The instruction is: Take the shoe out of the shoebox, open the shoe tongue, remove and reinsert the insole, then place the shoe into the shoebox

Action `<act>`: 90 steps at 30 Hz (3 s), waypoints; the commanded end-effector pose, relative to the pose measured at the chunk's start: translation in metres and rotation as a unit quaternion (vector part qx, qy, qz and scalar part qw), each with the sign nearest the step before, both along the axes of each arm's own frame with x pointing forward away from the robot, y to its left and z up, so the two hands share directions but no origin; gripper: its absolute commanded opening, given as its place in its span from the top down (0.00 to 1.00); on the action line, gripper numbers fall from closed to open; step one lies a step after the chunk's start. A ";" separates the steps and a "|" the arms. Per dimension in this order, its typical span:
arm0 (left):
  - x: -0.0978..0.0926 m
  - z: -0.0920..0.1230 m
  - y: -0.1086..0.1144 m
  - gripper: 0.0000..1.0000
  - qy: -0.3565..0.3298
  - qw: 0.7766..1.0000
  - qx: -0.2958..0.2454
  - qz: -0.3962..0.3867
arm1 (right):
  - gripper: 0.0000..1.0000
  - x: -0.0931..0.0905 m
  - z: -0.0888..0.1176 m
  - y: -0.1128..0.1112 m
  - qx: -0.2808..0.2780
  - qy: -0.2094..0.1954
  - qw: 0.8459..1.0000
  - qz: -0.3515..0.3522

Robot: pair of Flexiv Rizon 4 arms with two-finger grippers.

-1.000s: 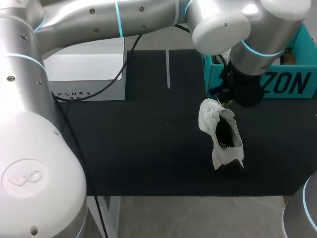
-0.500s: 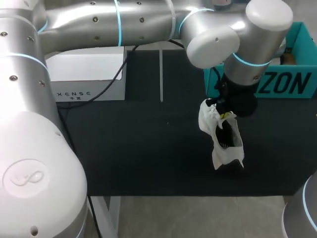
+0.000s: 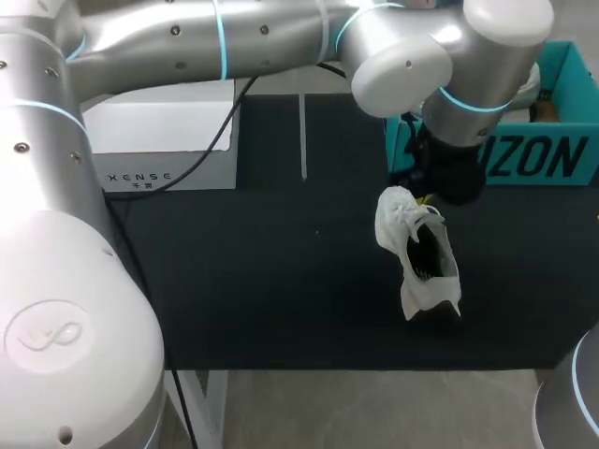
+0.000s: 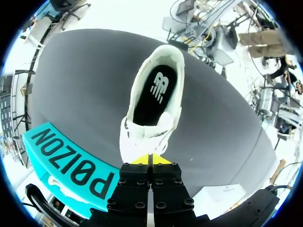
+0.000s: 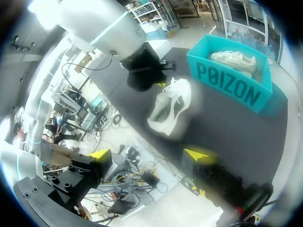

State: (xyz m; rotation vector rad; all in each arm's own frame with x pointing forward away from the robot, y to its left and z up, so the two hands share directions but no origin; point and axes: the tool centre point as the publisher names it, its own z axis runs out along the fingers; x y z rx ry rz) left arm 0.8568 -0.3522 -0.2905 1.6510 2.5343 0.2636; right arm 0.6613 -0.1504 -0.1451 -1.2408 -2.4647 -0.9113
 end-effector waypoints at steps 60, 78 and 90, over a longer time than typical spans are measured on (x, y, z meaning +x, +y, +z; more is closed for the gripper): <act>-0.053 -0.027 0.019 0.00 0.093 0.957 -0.054 0.271 | 0.00 0.000 0.000 0.000 -0.001 0.001 1.000 0.000; -0.107 -0.024 -0.004 0.00 0.090 0.851 -0.010 0.518 | 0.00 0.000 0.000 0.000 -0.001 0.001 1.000 0.000; -0.139 -0.031 -0.020 0.00 0.082 0.841 -0.008 0.535 | 0.00 0.000 0.000 0.000 -0.001 0.001 1.000 0.000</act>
